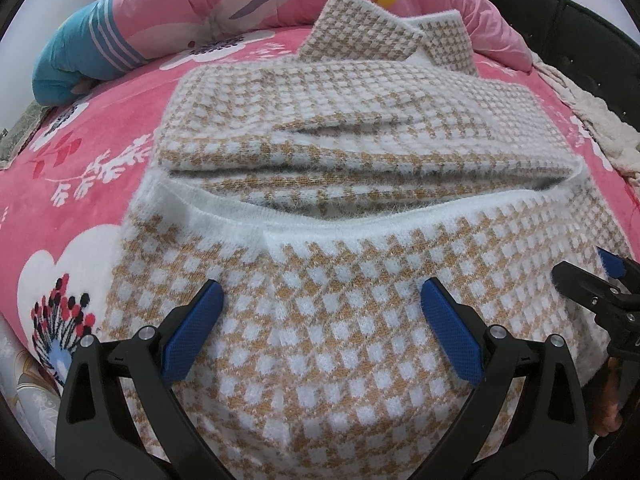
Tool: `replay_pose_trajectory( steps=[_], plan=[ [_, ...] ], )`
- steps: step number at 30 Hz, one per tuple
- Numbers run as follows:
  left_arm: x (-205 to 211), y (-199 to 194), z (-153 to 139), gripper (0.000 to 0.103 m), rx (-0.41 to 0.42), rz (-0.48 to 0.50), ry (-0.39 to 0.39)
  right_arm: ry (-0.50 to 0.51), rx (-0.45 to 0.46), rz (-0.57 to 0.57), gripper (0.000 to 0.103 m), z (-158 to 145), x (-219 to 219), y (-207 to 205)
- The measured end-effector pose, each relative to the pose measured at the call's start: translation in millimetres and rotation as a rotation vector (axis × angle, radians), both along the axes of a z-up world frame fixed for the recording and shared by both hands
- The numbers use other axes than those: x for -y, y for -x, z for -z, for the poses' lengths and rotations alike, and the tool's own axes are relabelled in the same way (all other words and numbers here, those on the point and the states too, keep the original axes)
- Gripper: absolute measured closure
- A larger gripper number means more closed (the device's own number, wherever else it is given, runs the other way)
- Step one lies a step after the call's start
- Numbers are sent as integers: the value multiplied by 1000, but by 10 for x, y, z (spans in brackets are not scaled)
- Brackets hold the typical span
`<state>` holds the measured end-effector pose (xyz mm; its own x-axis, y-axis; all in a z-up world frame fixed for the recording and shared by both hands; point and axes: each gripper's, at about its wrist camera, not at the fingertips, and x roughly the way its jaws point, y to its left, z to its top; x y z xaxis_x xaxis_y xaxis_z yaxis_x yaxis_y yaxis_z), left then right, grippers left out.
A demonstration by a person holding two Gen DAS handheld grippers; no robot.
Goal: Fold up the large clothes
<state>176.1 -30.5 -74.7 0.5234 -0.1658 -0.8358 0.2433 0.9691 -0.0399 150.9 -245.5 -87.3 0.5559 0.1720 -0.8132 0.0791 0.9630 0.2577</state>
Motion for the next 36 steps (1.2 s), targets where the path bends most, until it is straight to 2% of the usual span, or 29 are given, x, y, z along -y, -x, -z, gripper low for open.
replay_pose_trajectory(
  steps=[8, 15, 36],
  plan=[
    [9, 11, -10, 7, 1, -29, -4, 4, -35, -4, 5, -15, 17, -35],
    [-5, 26, -21, 7, -14, -36, -3, 6, -11, -3, 5, -18, 8, -34],
    [44, -13, -15, 7, -34, -60, -13, 3, -42, -7, 5, 0, 20, -57]
  ],
)
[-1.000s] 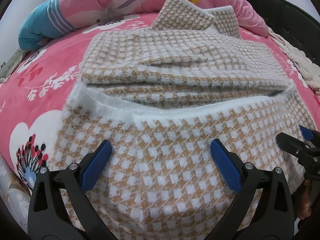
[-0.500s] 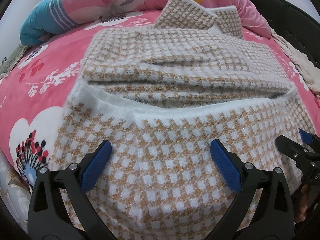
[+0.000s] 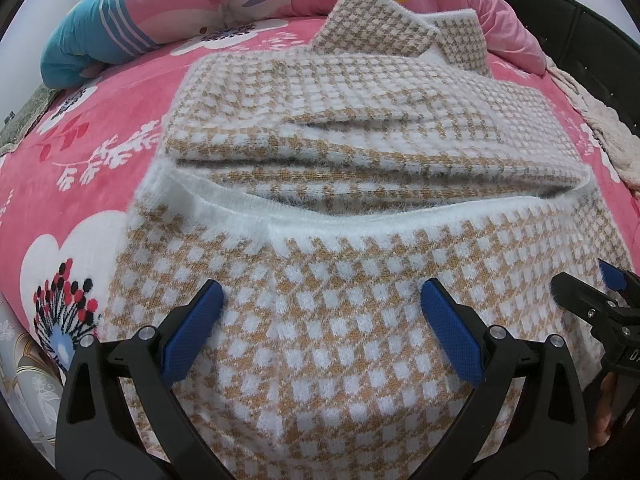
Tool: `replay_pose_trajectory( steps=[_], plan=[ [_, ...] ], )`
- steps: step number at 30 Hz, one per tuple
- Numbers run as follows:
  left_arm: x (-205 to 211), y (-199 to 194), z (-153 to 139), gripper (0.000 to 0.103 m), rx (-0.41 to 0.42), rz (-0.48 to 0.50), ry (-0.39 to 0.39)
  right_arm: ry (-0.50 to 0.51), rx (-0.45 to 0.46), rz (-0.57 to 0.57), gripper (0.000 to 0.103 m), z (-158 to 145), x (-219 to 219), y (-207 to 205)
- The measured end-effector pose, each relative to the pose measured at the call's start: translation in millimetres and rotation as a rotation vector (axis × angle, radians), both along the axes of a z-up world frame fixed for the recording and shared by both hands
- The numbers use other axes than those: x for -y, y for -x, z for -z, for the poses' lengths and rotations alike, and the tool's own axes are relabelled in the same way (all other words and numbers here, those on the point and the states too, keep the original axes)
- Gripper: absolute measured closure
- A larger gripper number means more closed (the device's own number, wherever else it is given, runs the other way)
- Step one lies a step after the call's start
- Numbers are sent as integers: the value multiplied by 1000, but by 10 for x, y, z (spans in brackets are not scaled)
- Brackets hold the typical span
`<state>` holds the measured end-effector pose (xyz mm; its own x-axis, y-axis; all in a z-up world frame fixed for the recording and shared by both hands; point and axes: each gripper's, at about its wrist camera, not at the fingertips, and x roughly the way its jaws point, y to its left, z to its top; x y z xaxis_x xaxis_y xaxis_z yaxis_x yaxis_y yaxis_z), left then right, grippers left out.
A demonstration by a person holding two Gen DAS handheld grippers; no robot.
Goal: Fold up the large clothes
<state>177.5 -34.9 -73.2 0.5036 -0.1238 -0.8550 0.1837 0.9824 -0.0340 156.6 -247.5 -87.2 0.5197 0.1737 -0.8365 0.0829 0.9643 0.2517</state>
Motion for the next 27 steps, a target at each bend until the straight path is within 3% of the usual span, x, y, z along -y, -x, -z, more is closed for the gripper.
replay_pose_trajectory(
  steps=[8, 10, 14, 18, 21, 24, 27],
  plan=[
    [-21, 84, -80, 7, 53, 54, 1, 11, -47, -26, 6, -61, -26, -46],
    [-113, 132, -268, 7, 112, 85, 53, 0, -74, -62, 6, -175, -28, -72],
    [-206, -28, -843, 7, 280, 134, 95, -15, 73, -152, 6, -713, 60, -171],
    [-157, -791, -1350, 7, 336, 158, 174, -68, 211, -173, 6, -1192, 330, -649],
    [-4, -1549, -1480, 7, 315, 146, 187, -144, 256, -145, 6, -1330, 582, -1231],
    [211, -2205, -1404, 7, 238, 126, 161, -218, 228, -83, 6, -1267, 764, -1953],
    [470, -2692, -1163, 7, 160, 108, 85, -266, 160, -63, 6, -1090, 857, -2508]
  ],
)
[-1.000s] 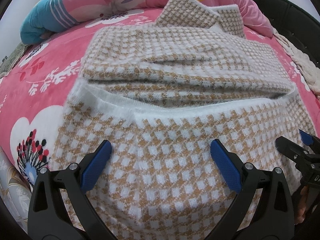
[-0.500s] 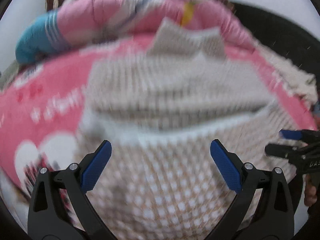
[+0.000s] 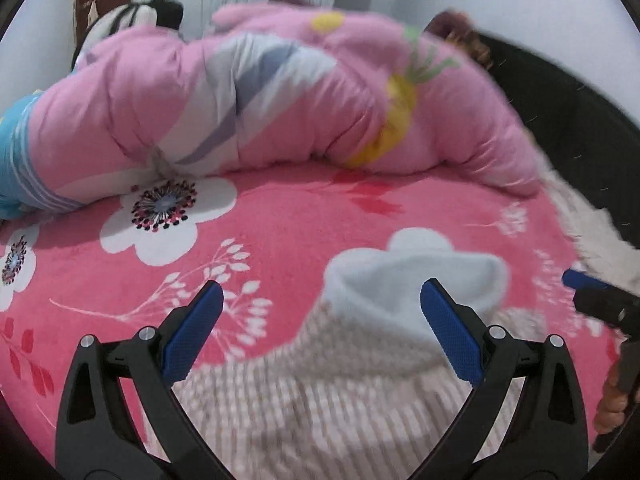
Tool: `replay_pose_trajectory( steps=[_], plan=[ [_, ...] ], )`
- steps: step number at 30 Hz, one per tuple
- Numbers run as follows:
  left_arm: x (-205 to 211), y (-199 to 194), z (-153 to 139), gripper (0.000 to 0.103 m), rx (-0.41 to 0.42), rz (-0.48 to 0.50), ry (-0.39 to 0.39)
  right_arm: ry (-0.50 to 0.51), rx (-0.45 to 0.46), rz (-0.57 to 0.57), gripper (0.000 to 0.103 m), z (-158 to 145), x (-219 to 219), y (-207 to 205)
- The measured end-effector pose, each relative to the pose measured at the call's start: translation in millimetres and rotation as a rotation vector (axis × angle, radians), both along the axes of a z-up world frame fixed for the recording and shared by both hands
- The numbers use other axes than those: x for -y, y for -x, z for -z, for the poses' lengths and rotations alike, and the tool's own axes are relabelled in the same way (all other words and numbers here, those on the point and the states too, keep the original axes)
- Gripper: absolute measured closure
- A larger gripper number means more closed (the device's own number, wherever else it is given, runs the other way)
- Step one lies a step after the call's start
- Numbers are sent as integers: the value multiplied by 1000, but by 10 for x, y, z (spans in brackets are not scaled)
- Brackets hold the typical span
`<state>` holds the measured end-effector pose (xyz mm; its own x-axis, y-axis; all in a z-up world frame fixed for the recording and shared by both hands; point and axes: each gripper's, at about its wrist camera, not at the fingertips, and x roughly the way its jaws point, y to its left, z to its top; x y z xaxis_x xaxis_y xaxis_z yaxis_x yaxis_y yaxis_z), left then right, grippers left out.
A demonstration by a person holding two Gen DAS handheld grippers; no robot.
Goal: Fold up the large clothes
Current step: 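Grasp the white fleece-lined coat edge with the right tool and lift it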
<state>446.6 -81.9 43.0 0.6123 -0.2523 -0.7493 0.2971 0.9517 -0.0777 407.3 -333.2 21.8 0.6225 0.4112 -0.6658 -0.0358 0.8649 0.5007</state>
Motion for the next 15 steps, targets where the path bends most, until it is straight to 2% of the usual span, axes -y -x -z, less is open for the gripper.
replay_pose_trajectory(
  steps=[3, 6, 7, 9, 10, 11, 13, 15],
  plan=[
    [165, -187, 213, 8, -31, -3, -69, -24, -73, -8, 6, 208, 5, -364],
    [154, -266, 355, 8, -67, -33, -49, -9, -138, -18, 6, 382, -19, -552],
    [158, -318, 370, 8, -72, -37, -47, -1, -148, -18, 9, 406, -9, -579],
    [172, -337, 409, 16, -85, -31, -50, 23, -175, -18, 13, 466, -13, -610],
    [182, -343, 415, 25, -95, -23, -54, 29, -183, -23, 16, 482, -14, -615],
    [187, -347, 412, 29, -104, -17, -54, 39, -188, -27, 17, 501, -21, -610],
    [160, -300, 419, 32, -115, -7, -38, 88, -208, -30, 26, 550, -49, -593],
    [115, -218, 403, 34, -116, 2, -20, 100, -221, -38, 28, 581, -67, -526]
  ],
)
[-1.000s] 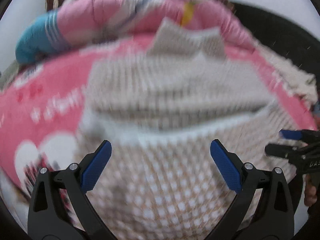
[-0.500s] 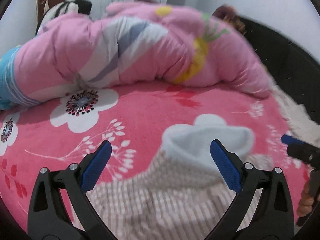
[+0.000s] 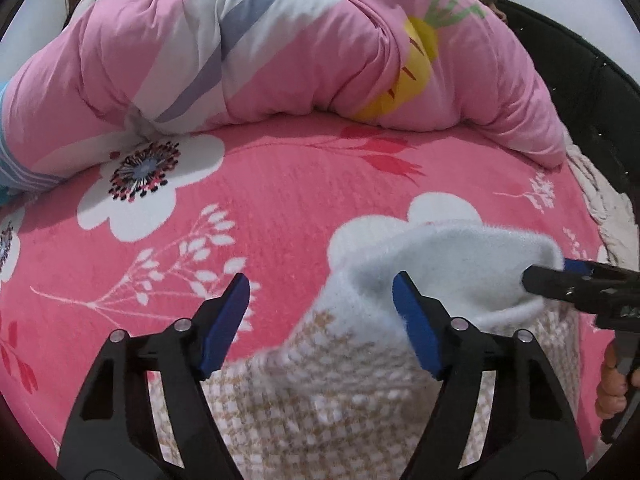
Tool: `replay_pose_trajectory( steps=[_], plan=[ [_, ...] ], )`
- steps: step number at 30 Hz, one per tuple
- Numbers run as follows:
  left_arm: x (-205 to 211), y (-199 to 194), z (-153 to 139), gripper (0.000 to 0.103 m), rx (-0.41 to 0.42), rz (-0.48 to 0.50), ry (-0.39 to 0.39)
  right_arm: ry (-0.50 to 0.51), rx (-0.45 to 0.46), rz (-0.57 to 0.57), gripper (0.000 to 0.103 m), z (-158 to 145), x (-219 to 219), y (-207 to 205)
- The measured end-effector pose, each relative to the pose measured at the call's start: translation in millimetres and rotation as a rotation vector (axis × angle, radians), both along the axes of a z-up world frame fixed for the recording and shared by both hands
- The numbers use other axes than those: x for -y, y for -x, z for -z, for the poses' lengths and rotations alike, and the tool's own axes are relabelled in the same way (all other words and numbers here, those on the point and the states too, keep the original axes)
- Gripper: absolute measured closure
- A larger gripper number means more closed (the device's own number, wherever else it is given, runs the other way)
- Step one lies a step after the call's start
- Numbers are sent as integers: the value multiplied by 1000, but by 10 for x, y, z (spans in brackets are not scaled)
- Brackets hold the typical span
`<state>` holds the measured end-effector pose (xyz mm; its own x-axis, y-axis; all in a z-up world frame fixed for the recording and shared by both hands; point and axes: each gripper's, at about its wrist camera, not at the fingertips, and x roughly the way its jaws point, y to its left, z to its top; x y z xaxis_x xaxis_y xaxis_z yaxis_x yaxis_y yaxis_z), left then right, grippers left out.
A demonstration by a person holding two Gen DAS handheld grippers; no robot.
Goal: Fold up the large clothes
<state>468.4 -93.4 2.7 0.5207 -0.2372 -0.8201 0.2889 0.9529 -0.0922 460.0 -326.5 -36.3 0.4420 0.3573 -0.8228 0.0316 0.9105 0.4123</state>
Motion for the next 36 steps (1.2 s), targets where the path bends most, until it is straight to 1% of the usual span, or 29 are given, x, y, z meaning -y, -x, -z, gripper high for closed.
replay_pose_trajectory(
  steps=[6, 7, 8, 11, 14, 15, 17, 18, 20, 22, 23, 24, 26, 27, 28, 29, 31, 32, 33, 34, 35, 36],
  plan=[
    [-56, 285, -71, 49, -2, 40, -1, 42, -17, 3, 38, -58, -18, 244],
    [-64, 329, -75, 53, -4, 46, 0, 51, -21, 3, 39, -69, -21, 285],
    [-73, 379, -72, 54, -5, 52, -1, 59, -24, 4, 39, -67, -26, 320],
    [-115, 572, -41, 55, -13, 69, -2, 109, -53, -8, 39, -20, -47, 548],
    [-173, 819, 51, 56, -13, 98, -14, 187, -78, -29, 39, 75, -73, 800],
    [-190, 897, 102, 56, -9, 106, -30, 200, -79, -39, 39, 105, -60, 907],
    [-215, 985, 216, 56, -19, 114, -61, 189, -71, -46, 39, 91, -6, 1051],
    [-231, 1001, 264, 56, -29, 113, -65, 165, -46, -42, 39, -2, 68, 1149],
    [-297, 1023, 366, 56, -51, 108, -41, 130, 9, -40, 39, -207, 157, 1232],
    [-357, 1030, 418, 56, -55, 110, -8, 90, 90, -37, 39, -548, 232, 1222],
    [-376, 1030, 430, 56, -54, 111, 1, 81, 108, -34, 39, -651, 236, 1170],
    [-393, 1031, 440, 56, -53, 111, 14, 69, 122, -27, 39, -787, 208, 1035],
    [-416, 1045, 454, 56, -51, 108, 31, 35, 112, -35, 39, -880, 107, 750],
    [-425, 1050, 461, 56, -48, 107, 38, 0, 84, -44, 39, -838, 3, 503],
    [-438, 1061, 467, 56, -46, 104, 48, -24, 60, -49, 39, -777, -70, 349],
    [-454, 1071, 473, 56, -45, 101, 60, -67, 13, -60, 39, -624, -190, 128],
    [-496, 1097, 474, 56, -45, 104, 86, -80, -66, -69, 40, -343, -383, -88],
    [-516, 1105, 472, 56, -42, 110, 95, -70, -128, -76, 42, -129, -491, -189],
    [-556, 1130, 457, 56, -34, 123, 109, -77, -166, -83, 47, 8, -545, -187],
    [-601, 1157, 434, 56, -28, 136, 119, -107, -209, -96, 48, 153, -586, -148],
    [-671, 1198, 388, 56, -36, 155, 135, -144, -232, -111, 49, 249, -612, -63],
    [-745, 1247, 330, 56, -28, 172, 160, -157, -229, -128, 49, 274, -631, 31]
  ],
)
